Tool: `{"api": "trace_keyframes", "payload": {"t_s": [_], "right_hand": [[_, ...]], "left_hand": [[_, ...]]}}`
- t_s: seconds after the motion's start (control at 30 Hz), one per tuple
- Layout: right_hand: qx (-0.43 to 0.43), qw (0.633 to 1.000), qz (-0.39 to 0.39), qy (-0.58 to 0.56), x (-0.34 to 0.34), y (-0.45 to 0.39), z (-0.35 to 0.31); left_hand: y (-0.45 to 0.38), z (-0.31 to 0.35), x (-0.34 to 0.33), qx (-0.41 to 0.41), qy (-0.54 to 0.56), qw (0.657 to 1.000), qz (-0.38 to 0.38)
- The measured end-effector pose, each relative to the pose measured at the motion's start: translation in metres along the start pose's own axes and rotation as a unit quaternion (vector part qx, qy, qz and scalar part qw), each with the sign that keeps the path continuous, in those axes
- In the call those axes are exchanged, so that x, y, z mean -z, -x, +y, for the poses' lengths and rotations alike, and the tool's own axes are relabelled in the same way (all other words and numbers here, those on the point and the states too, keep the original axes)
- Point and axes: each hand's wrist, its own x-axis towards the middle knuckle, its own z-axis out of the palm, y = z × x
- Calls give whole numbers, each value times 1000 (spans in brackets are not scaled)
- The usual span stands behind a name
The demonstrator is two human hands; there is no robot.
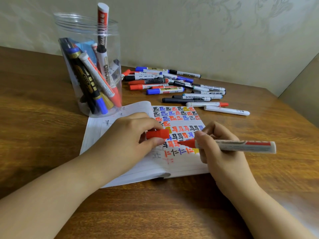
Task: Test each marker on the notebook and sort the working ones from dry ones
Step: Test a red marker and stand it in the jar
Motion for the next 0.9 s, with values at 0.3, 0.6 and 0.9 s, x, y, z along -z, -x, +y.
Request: {"api": "trace_keyframes", "payload": {"t_s": [0.3, 0.6, 0.9], "right_hand": [[-26, 979, -76, -188, 5, -1, 4], [-132, 952, -52, -271, 4, -5, -4], [-135, 969, 10, -207, 9, -5, -2]], "left_hand": [[2, 6, -1, -21, 82, 996, -26], [2, 5, -3, -24, 52, 998, 4], [5, 2, -1, -53, 15, 998, -12]]}}
